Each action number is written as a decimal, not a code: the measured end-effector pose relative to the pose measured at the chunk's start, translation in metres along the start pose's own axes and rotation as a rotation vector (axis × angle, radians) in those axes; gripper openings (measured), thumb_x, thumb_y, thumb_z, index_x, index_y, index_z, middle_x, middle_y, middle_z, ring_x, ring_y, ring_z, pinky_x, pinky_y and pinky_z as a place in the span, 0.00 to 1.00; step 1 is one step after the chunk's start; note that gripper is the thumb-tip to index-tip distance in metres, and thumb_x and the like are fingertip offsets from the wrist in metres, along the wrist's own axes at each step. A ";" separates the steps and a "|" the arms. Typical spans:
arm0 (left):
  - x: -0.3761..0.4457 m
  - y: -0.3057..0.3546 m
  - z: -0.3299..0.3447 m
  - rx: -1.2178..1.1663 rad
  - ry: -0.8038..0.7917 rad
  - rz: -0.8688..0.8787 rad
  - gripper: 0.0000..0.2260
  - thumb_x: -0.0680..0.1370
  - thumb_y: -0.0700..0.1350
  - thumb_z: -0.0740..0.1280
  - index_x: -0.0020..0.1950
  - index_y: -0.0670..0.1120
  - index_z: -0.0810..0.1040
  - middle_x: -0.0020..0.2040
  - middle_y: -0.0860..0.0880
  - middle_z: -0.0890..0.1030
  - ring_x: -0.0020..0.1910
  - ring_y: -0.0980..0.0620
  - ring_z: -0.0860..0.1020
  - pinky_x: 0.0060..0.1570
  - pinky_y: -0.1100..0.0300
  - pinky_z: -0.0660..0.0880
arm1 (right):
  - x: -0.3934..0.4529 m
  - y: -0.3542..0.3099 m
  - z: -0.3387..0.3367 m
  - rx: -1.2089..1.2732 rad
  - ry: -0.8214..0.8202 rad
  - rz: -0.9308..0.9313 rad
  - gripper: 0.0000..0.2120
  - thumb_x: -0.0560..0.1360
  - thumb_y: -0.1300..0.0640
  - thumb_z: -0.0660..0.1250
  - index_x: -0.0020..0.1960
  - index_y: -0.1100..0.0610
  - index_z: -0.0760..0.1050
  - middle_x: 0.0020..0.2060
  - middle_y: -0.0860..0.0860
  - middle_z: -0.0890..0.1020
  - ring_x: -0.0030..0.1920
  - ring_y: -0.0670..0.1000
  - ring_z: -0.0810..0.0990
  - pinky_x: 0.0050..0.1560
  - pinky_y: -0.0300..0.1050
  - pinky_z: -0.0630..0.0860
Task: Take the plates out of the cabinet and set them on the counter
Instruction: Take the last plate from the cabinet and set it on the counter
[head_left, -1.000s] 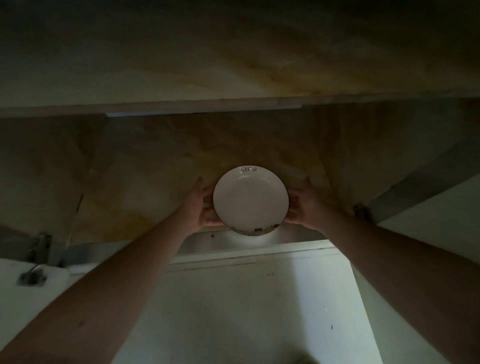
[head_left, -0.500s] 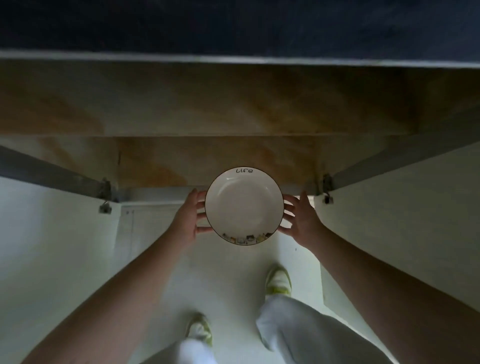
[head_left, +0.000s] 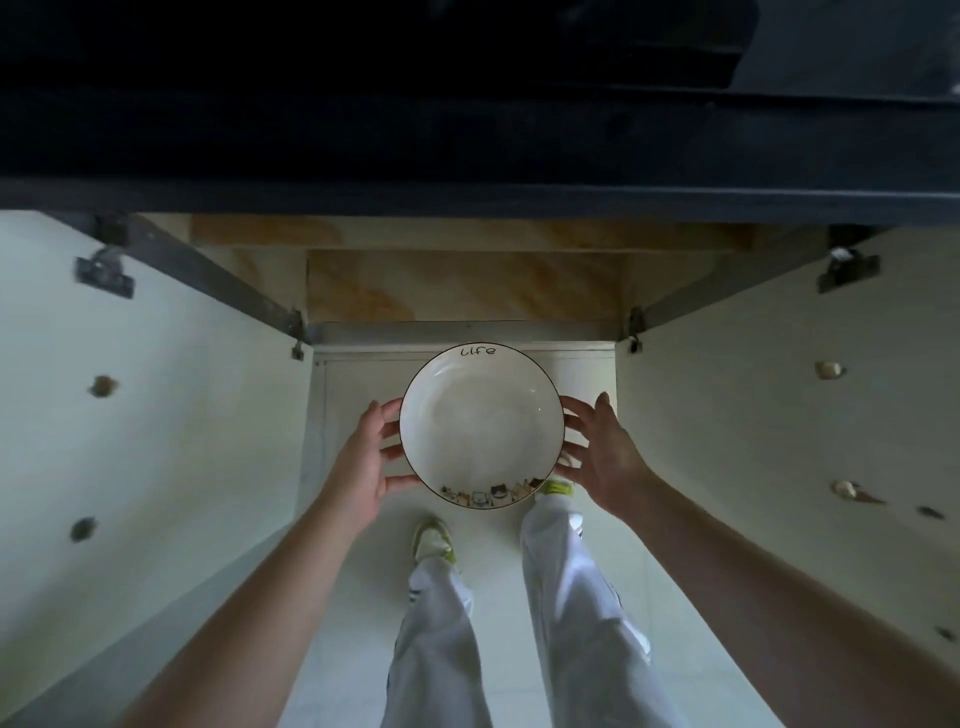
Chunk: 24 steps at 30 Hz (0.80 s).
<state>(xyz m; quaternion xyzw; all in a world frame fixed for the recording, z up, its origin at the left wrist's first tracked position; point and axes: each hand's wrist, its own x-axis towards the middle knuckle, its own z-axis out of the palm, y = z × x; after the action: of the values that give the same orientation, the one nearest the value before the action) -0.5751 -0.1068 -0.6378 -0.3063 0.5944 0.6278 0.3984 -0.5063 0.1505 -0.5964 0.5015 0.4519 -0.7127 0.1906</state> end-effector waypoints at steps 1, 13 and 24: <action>-0.016 0.003 -0.006 -0.010 -0.006 -0.002 0.21 0.82 0.62 0.51 0.64 0.56 0.77 0.63 0.48 0.77 0.58 0.46 0.78 0.37 0.49 0.81 | -0.015 -0.001 0.006 -0.022 0.003 -0.007 0.29 0.82 0.39 0.43 0.70 0.54 0.70 0.64 0.54 0.75 0.62 0.59 0.75 0.58 0.56 0.74; -0.224 0.058 -0.056 -0.134 -0.075 0.039 0.20 0.82 0.60 0.52 0.58 0.58 0.82 0.63 0.48 0.77 0.58 0.44 0.79 0.40 0.45 0.81 | -0.207 -0.015 0.038 -0.067 -0.058 -0.072 0.28 0.82 0.38 0.44 0.67 0.52 0.73 0.64 0.54 0.76 0.65 0.63 0.74 0.67 0.64 0.68; -0.350 0.111 -0.031 -0.041 -0.183 0.231 0.21 0.82 0.57 0.51 0.55 0.57 0.85 0.59 0.50 0.80 0.53 0.47 0.79 0.41 0.45 0.82 | -0.337 -0.042 0.017 0.045 -0.096 -0.240 0.30 0.80 0.35 0.46 0.61 0.51 0.79 0.61 0.53 0.79 0.59 0.59 0.78 0.56 0.57 0.77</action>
<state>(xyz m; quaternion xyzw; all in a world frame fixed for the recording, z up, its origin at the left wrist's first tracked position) -0.5007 -0.1829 -0.2849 -0.1856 0.5740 0.7066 0.3698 -0.4034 0.0971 -0.2770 0.4132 0.4827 -0.7637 0.1143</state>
